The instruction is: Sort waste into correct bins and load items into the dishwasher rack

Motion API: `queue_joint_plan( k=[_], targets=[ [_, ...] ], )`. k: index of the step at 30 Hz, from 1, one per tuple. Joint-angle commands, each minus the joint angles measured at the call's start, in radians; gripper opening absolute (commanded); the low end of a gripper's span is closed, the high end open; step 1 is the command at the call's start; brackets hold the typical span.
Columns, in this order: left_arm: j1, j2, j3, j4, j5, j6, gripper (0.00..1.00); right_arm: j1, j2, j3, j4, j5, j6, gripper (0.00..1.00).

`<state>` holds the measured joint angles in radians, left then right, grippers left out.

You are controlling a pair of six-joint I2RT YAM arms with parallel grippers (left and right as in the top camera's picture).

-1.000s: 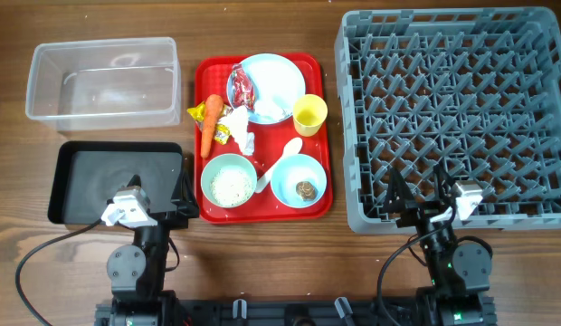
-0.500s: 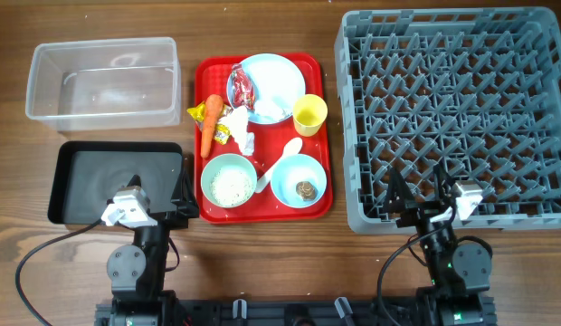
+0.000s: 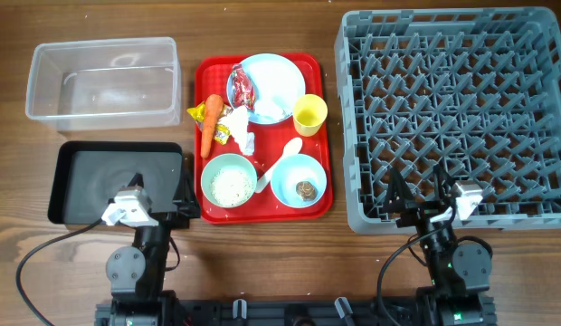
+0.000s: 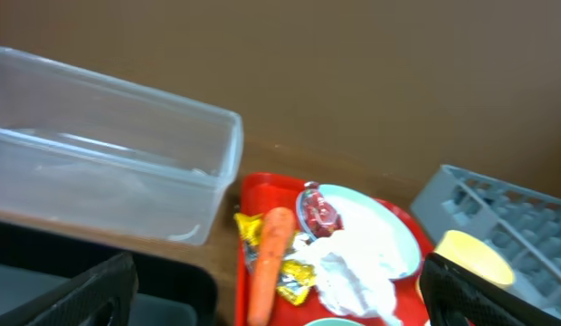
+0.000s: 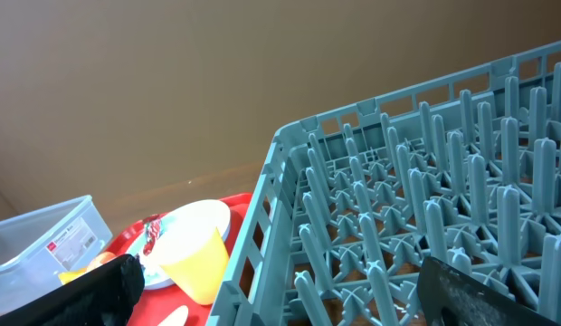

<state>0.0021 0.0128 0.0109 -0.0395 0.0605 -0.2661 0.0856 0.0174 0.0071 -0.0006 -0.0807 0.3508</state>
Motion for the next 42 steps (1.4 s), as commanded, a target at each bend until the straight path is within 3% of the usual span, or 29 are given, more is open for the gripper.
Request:
queue_joint_plan(
  k=[1, 12, 22, 30, 42],
  targets=[
    [0.003, -0.010, -0.005, 0.014, 0.082, 0.019, 1.00, 0.007, -0.007, -0.002, 0.003, 0.013, -0.007, 1.00],
    [0.003, -0.010, 0.017, 0.000, 0.089, 0.004, 1.00, 0.007, -0.007, -0.002, 0.003, 0.013, -0.007, 1.00],
    [0.003, 0.115, 0.361, -0.258, 0.089, 0.002, 1.00, 0.007, -0.007, -0.002, 0.003, 0.013, -0.007, 1.00],
    [0.002, 0.488, 0.766, -0.452, 0.108, 0.019, 1.00, 0.007, -0.007, -0.002, 0.003, 0.013, -0.007, 1.00],
    [-0.058, 1.229, 1.532, -1.080, 0.112, 0.053, 1.00, 0.007, -0.007, -0.002, 0.003, 0.013, -0.007, 1.00]
  ],
)
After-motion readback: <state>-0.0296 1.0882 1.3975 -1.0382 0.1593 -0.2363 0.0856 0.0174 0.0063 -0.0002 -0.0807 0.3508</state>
